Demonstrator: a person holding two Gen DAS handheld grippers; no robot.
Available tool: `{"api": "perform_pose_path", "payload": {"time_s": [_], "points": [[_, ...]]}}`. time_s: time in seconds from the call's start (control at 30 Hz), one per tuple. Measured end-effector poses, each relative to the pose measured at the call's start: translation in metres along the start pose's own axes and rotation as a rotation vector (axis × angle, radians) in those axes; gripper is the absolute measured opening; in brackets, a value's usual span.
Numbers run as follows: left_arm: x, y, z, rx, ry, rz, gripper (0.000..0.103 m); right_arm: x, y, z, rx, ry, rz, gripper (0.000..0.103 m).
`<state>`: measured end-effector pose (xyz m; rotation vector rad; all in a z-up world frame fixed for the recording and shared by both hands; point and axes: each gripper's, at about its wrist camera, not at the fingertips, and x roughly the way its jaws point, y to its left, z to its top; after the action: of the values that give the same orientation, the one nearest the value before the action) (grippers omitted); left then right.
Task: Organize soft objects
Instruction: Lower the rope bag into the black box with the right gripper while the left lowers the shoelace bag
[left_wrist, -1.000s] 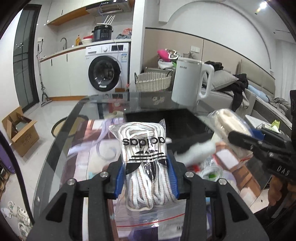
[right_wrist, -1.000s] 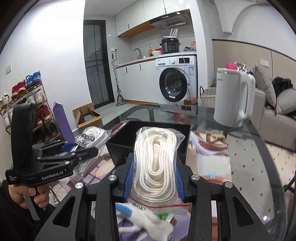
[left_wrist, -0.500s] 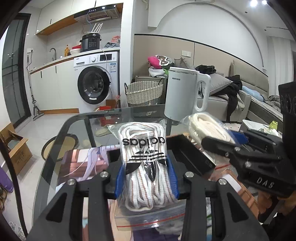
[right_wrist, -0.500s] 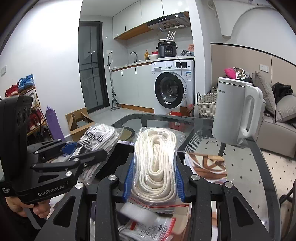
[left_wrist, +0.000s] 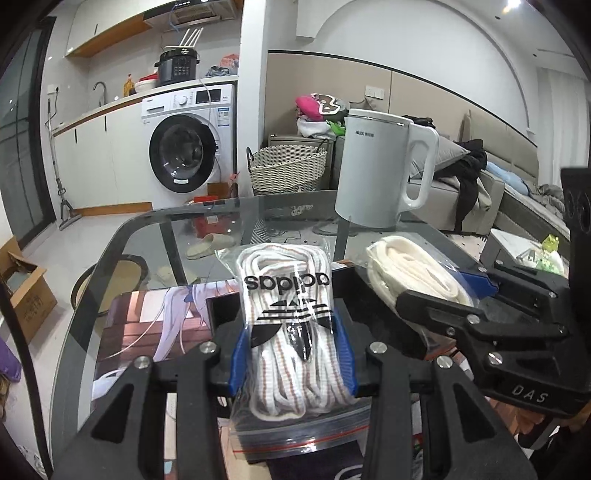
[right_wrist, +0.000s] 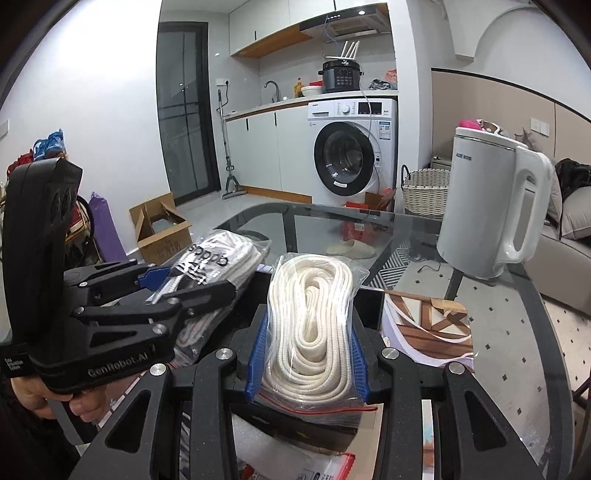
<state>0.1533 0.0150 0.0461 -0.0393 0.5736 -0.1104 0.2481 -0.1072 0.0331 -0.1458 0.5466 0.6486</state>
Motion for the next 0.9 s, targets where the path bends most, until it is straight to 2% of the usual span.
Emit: {"api": "perform_pose_path", "payload": {"time_s": [0.23,0.3,0.33,0.43,0.53,0.73,0.77,0.8,0.87,0.9], "points": [[0.01,0.004,0.0,0.001,0.012,-0.003,0.039,0.017,-0.001,-0.001,-0.008,0.027,-0.003,0.039],[0.01,0.002,-0.001,0.005,0.014,-0.004,0.039,0.019,-0.001,-0.001,-0.008,0.036,0.004,0.046],[0.01,0.001,-0.002,0.008,0.014,-0.008,0.039,0.018,-0.003,-0.001,-0.009,0.031,0.001,0.053],[0.009,-0.001,-0.002,0.011,0.014,-0.012,0.039,0.007,-0.004,-0.003,-0.02,0.012,-0.012,0.055],[0.01,-0.003,-0.003,0.018,0.019,-0.013,0.039,-0.002,-0.009,-0.005,-0.006,0.0,-0.025,0.071],[0.015,-0.004,-0.003,0.019,0.04,0.001,0.043,-0.018,-0.016,-0.011,0.015,-0.027,-0.029,0.084],[0.013,-0.005,-0.003,0.023,0.04,0.002,0.049,-0.019,-0.017,-0.012,0.015,-0.028,-0.028,0.084],[0.01,-0.006,-0.003,0.024,0.03,0.002,0.061,-0.021,-0.017,-0.012,0.016,-0.033,-0.028,0.084],[0.002,-0.008,-0.003,0.027,-0.001,0.029,0.073,-0.024,-0.019,-0.014,0.022,-0.033,-0.033,0.085],[-0.001,-0.007,-0.003,0.026,-0.008,0.039,0.083,-0.024,-0.021,-0.015,0.025,-0.033,-0.035,0.085]]}}
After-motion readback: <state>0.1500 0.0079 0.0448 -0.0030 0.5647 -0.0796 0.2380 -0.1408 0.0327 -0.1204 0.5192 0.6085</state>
